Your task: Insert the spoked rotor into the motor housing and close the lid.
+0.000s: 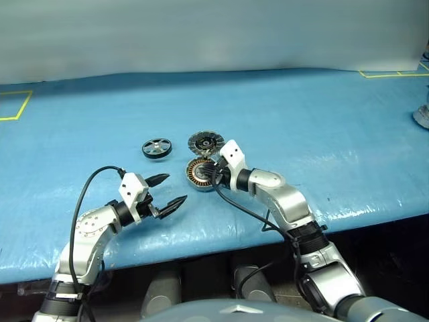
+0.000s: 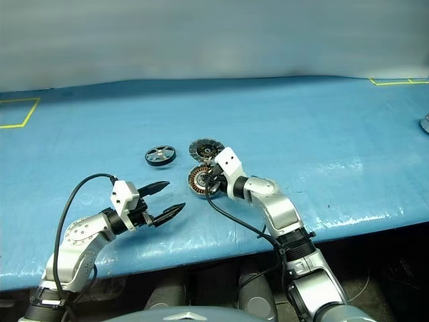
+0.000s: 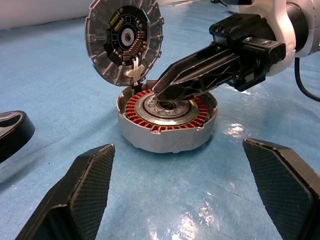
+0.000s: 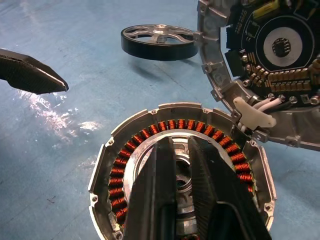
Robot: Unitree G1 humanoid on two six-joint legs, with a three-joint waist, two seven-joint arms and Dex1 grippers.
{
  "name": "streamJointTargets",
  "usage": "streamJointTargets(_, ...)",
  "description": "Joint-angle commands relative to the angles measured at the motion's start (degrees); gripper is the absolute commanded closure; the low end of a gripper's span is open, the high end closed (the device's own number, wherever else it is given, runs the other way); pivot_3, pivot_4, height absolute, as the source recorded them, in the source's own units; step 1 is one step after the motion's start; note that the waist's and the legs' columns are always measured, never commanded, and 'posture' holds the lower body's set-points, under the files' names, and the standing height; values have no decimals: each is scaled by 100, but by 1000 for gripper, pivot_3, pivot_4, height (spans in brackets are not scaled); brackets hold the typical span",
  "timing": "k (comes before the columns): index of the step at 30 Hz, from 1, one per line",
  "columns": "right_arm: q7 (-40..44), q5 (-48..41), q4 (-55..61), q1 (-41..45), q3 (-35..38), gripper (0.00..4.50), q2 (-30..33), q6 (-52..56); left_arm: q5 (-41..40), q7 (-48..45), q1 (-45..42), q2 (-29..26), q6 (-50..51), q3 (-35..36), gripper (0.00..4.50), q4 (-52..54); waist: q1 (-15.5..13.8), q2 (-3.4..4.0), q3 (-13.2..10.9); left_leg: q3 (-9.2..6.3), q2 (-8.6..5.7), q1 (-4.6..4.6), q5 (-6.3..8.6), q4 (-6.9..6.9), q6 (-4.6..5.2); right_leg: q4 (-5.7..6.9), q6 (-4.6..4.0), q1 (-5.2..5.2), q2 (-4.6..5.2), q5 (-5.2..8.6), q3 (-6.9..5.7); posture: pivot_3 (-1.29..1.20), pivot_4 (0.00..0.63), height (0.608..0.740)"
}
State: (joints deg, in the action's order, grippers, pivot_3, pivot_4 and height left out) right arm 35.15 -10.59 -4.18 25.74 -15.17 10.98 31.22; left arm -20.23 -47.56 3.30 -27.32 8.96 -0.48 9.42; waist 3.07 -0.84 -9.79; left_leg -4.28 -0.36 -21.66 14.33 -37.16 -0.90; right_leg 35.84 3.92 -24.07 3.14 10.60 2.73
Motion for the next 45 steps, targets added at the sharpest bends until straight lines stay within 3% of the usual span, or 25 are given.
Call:
streamJointTargets(1, -23, 7, -45, 129, 96, 4481, -65, -154, 33, 13, -3, -26, -155, 62, 0, 95, 0, 0, 0, 0, 0, 0, 0, 0, 0, 0, 0, 0, 0, 0, 0, 0, 150, 740)
streamJointTargets(11, -168, 378, -495, 183, -99, 4481, -62, -182, 48, 51, 36, -39, -190, 76, 0, 103, 6, 0, 0, 0, 0, 0, 0, 1, 0, 1, 0, -1, 0, 0, 0, 0, 150, 740)
streamJointTargets(22, -74, 347, 91, -4, -121, 4481, 8, -15, 90, 79, -16, -16, -220, 68, 0, 25, 11, 0, 0, 0, 0, 0, 0, 1, 0, 1, 0, 0, 0, 0, 0, 0, 150, 740)
streamJointTargets(36, -253, 679, -237, -6, -328, 4481, 15, 43, 108, 166, -43, 4, -294, 149, 0, -7, 33, -2, 3, -1, 0, 10, 0, -1, 0, 1, 0, 10, 0, 0, 0, 0, 150, 740)
streamJointTargets(45, -3, -163, 1384, -311, 246, 4481, 14, 192, -20, 371, -435, -41, -4, 409, 0, -60, 19, 0, 1, -6, -1, -4, 0, 1, 0, 1, 1, -2, 0, -1, -3, 0, 150, 740)
